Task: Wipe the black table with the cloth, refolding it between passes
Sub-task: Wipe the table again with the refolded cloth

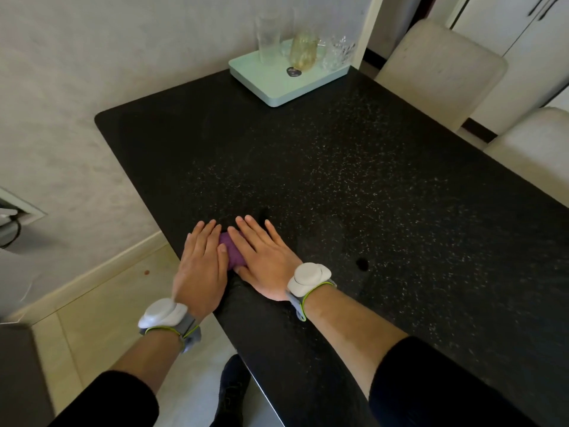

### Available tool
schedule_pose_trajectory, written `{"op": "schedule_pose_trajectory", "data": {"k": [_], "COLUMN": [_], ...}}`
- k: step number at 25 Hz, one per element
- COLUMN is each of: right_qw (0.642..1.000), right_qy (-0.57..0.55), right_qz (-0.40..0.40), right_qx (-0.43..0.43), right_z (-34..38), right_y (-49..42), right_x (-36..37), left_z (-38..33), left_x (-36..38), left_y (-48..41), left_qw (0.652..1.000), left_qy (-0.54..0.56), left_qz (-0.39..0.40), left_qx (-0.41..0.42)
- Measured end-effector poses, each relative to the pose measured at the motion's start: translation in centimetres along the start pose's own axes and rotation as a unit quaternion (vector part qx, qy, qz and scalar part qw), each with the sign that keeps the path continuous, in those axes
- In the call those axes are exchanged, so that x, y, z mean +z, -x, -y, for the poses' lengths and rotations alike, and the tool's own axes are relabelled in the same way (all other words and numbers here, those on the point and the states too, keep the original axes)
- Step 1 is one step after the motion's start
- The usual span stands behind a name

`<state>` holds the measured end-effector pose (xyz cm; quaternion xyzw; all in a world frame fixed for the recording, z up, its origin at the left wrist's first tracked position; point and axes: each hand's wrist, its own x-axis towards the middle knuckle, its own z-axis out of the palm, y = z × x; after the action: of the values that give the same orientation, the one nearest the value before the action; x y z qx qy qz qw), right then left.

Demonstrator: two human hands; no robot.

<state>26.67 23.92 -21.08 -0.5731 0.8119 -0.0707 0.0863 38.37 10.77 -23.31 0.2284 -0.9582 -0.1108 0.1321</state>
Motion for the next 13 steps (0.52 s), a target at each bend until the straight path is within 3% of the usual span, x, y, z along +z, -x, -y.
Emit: {"op": "schedule_pose_trajectory", "data": {"k": [5,13], "right_qw": [1.000,0.999], "right_qy": [0.021,0.018], "right_qz": [-0.013,-0.028], "right_qx": [0.008,0.040], "right_z": [0.0,-2.7], "right_y": [-0.5,-3.5], "right_x": [0.4,-0.1], "left_z": [0.5,1.0], "left_x": [0.1,0.4], "left_y": [-1.0,-6.1], "left_qw": [1.000,0.996], "left_qy": [-0.015,-0.037], "left_qz": [-0.010,0.041], "left_qx": [0.025,0.066]}}
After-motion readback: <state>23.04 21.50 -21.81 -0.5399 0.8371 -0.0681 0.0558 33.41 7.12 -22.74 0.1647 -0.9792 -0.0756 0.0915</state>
